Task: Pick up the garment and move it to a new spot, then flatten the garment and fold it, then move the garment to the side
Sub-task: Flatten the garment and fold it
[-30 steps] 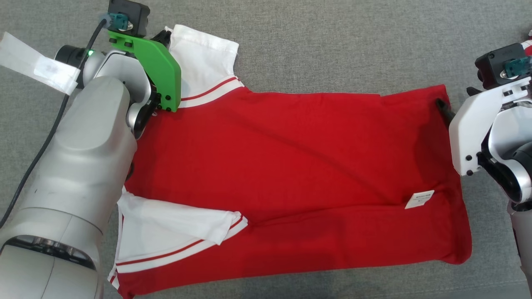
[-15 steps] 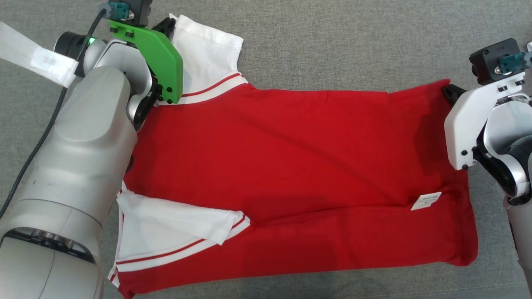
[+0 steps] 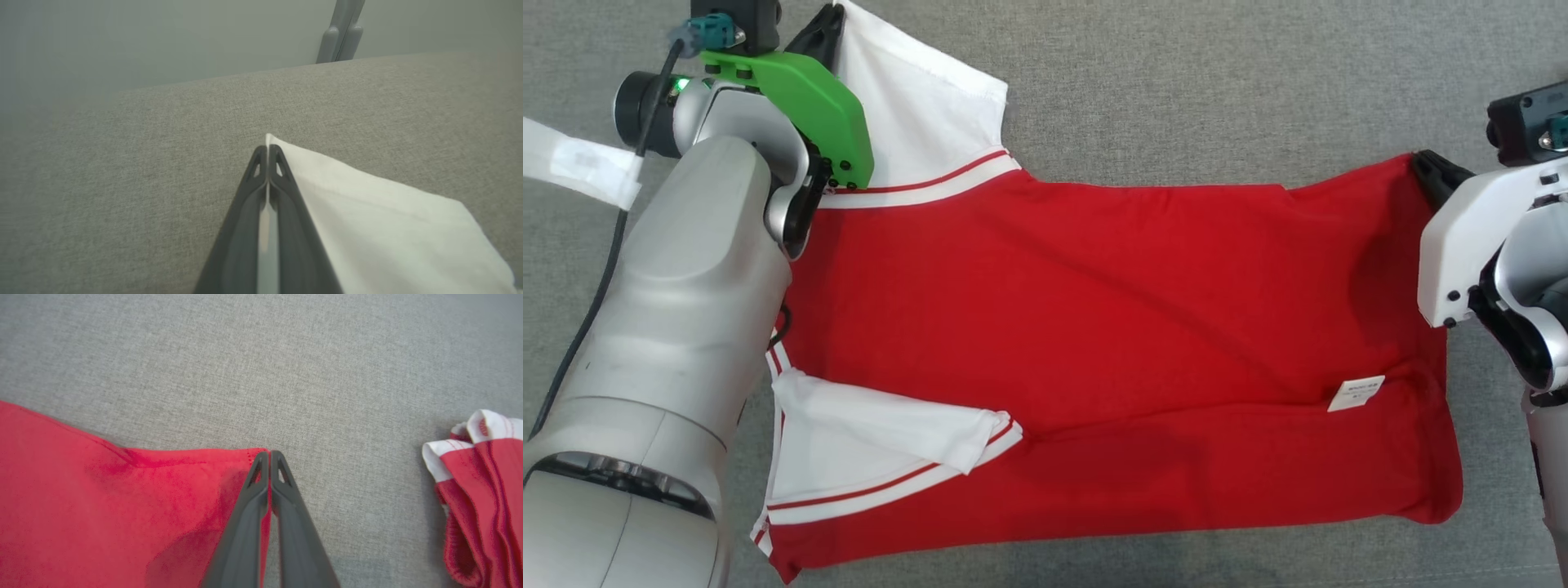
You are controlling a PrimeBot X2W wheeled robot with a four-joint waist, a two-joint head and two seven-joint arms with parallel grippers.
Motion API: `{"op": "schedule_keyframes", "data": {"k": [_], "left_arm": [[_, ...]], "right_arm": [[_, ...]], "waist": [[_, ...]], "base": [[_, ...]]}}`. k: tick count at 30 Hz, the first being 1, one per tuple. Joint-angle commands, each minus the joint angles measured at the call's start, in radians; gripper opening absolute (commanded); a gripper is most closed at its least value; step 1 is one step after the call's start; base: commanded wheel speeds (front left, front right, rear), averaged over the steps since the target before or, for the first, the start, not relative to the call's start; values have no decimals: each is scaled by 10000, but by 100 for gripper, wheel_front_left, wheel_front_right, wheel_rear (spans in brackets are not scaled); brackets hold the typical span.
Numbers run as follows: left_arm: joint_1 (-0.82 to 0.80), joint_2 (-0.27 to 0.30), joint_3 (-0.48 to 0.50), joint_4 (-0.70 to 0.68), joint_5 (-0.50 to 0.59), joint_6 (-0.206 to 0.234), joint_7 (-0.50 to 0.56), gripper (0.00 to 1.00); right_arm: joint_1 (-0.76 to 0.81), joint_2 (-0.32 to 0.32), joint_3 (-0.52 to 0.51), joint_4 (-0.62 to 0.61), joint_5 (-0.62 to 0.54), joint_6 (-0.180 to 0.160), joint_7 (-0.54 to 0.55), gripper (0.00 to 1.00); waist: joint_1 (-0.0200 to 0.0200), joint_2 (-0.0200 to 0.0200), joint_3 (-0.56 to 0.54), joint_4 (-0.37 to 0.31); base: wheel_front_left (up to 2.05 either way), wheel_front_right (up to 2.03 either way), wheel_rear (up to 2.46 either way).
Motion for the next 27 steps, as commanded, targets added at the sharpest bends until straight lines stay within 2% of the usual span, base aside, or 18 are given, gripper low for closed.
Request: {"op": "schedule_keyframes", "data": {"k": [1, 9, 15, 22, 27], "left_arm": [[257, 86, 163, -147, -136, 114, -471, 0], [952, 269, 381, -637, -348, 369, -1346, 0], [2075, 558, 572, -1611, -522, 353, -1816, 0], [4636, 1421, 848, -4382, -337, 967, -2057, 0], [6727, 2058, 882, -6438, -250, 1654, -2032, 0]], "right_arm": [[238, 134, -224, -41, 231, -13, -278, 0], [757, 250, -728, -45, 232, -13, -969, 0], [1328, 587, -1168, 193, 351, -13, -1722, 0], [2475, 910, -1404, 364, 732, -15, -2904, 0], [3271, 995, -1285, 410, 1038, -13, -3093, 0]], "waist": [[0, 0, -248, 153], [0, 0, -849, 322], [0, 0, -1545, 436], [0, 0, -2643, 534], [0, 0, -3130, 549]], "base": [[0, 0, 0], [0, 0, 0], [0, 0, 0], [0, 0, 0], [0, 0, 0]]}}
